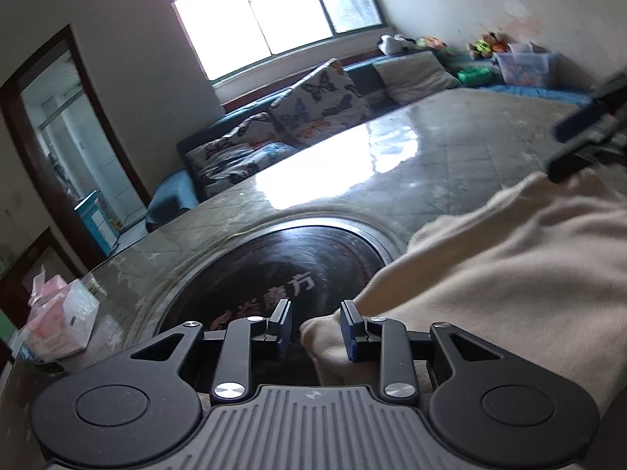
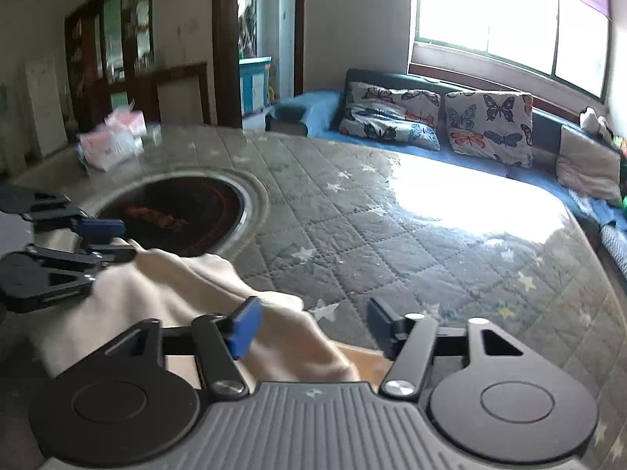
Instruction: Fold clothes
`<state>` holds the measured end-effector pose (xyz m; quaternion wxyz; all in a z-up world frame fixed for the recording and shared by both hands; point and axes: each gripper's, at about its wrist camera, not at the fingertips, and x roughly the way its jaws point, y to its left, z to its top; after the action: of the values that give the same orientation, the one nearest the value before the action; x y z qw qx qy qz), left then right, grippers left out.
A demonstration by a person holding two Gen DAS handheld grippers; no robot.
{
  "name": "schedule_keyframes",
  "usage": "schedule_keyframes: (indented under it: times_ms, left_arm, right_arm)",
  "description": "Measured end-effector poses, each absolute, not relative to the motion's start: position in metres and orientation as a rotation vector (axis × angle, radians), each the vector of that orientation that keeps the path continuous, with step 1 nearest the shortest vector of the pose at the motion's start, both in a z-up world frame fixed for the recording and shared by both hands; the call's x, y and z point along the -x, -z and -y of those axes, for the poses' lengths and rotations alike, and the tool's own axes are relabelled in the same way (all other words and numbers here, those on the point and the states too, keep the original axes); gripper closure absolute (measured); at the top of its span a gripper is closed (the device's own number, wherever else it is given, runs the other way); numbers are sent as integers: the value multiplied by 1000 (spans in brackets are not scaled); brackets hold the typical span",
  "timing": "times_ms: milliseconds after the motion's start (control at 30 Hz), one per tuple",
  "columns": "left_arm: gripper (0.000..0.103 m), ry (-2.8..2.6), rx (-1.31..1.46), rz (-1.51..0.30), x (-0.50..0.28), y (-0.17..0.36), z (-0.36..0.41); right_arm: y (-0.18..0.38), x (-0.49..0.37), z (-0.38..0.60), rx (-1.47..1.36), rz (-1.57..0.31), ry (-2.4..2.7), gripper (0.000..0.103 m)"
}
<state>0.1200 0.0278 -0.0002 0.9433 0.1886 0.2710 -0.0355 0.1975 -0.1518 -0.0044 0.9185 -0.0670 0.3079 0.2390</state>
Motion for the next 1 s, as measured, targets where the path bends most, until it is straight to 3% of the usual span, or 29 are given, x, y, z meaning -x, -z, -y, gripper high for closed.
schedule_keyframes:
  times_ms: [33, 300, 400, 533, 567, 1000]
  left_arm:
    - [72, 73, -371, -547, -118, -4, -28]
    - [75, 152, -291, -520, -103, -26, -18]
    - [75, 173, -261, -540, -107, -25, -20]
    - [76, 189, -250, -559, -112, -21, -18]
    - [77, 195, -246, -563, -114, -20, -18]
    - [77, 265, -214, -643, -151, -7, -3]
  right_arm:
    - [3, -193, 154, 115, -624, -501, 15]
    - [9, -186, 148, 43, -659, -631, 14]
    - [20, -198, 151, 9, -709, -651, 7]
    - [32, -213, 163, -59, -754, -626, 5]
    - [34, -214, 164, -79, -757, -637, 0]
    - [25, -215, 156, -73, -758, -688, 0]
